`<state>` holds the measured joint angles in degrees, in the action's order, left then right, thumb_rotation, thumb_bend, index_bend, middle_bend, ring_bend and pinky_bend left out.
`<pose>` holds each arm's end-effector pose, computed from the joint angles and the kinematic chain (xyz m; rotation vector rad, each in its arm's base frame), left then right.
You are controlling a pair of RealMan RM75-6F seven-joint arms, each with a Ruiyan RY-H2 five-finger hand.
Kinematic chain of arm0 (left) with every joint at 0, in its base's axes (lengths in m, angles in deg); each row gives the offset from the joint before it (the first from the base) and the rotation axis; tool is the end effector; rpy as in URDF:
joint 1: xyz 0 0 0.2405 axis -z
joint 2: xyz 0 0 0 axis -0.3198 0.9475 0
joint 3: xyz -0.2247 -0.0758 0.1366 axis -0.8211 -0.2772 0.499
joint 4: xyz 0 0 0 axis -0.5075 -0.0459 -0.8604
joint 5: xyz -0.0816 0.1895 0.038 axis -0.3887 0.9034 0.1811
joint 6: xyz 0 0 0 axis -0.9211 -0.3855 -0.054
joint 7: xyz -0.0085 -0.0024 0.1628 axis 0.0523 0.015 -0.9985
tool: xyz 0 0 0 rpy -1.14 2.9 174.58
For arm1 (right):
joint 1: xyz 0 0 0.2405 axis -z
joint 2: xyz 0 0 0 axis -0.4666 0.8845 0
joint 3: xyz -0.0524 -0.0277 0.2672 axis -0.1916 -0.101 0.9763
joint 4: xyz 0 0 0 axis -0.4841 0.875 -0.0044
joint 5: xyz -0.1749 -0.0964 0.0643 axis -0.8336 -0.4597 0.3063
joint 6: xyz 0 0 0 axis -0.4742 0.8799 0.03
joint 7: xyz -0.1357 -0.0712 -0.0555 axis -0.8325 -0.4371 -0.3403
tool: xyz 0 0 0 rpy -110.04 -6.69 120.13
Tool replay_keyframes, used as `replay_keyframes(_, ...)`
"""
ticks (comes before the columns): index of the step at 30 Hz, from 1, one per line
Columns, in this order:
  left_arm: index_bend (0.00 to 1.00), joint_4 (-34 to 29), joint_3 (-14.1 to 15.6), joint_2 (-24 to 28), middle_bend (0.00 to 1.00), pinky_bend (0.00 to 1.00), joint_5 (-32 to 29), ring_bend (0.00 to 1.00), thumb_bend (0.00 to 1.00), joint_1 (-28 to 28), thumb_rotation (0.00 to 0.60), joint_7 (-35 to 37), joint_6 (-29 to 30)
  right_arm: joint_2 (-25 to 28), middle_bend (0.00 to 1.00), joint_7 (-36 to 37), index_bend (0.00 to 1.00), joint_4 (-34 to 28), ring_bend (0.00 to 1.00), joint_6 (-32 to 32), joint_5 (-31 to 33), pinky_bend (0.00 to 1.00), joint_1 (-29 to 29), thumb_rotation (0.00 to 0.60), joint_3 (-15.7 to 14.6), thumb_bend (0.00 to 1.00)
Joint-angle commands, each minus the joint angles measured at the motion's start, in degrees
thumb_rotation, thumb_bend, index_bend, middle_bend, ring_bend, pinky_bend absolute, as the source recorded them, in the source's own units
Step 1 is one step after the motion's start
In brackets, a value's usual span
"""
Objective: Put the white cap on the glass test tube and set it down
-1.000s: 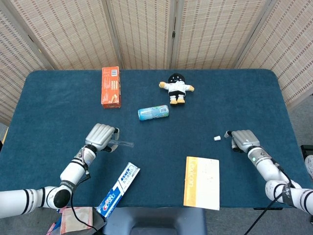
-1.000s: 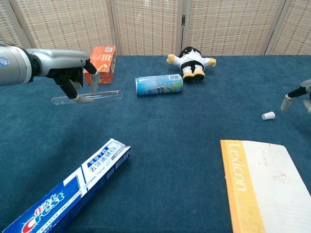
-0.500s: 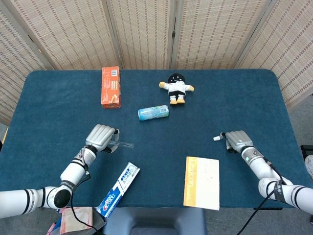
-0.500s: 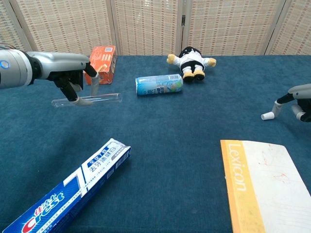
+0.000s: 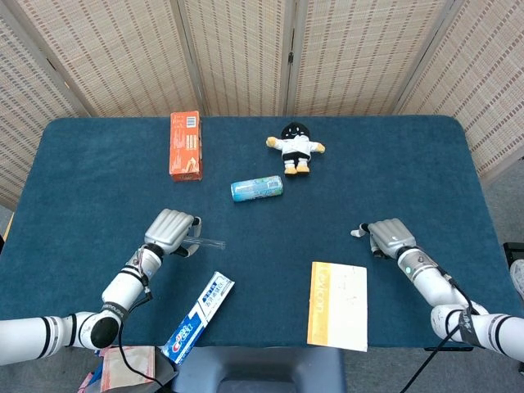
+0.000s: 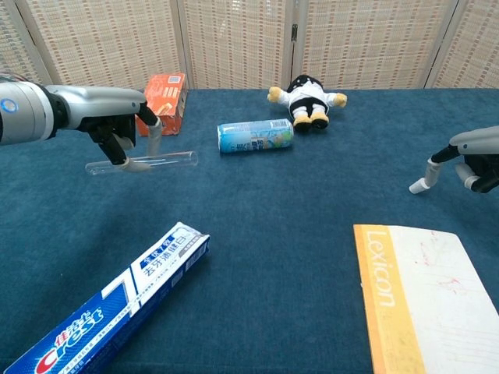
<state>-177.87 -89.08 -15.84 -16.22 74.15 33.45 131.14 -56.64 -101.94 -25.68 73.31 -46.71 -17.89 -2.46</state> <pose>-0.1273 0.3933 0.0213 -1.9324 -0.9651 -0.7219 -0.2758 -0.3738 0.0544 1.8963 -1.1314 0.3432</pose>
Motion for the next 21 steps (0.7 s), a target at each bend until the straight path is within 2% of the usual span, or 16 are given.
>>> replay_keyframes(1, 0.59, 0.0, 0.1, 0.1, 1.0, 1.0, 0.1, 1.0, 0.36, -0.1, 0.6, 0.0, 0.0, -0.1, 1.0, 0.1, 0.23, 0.0, 1.0, 0.2, 0.1, 1.0, -0.1, 0.6, 0.0, 0.91)
replay_keyframes(11, 0.59, -0.2, 0.0, 0.1, 1.0, 1.0, 0.3, 1.0, 0.36, 0.0, 0.6, -0.1, 0.1, 1.2, 1.0, -0.1, 0.23, -2.0, 1.0, 1.5, -0.5, 1.0, -0.2, 0.6, -0.3, 0.91)
replay_keyframes(19, 0.59, 0.0, -0.1, -0.5, 1.0, 1.0, 0.3, 1.0, 0.36, 0.2, 0.6, -0.2, -0.1, 5.4, 1.0, -1.9, 0.23, -7.0, 1.0, 4.5, -0.3, 1.0, 0.1, 0.6, -0.7, 0.91)
replay_keyframes(21, 0.59, -0.1, -0.1, -0.4, 1.0, 1.0, 0.3, 1.0, 0.36, 0.2, 0.6, -0.1, -0.1, 7.0, 0.99, -1.8, 0.23, -9.1, 1.0, 6.2, -0.6, 1.0, 0.5, 0.6, -0.4, 0.88)
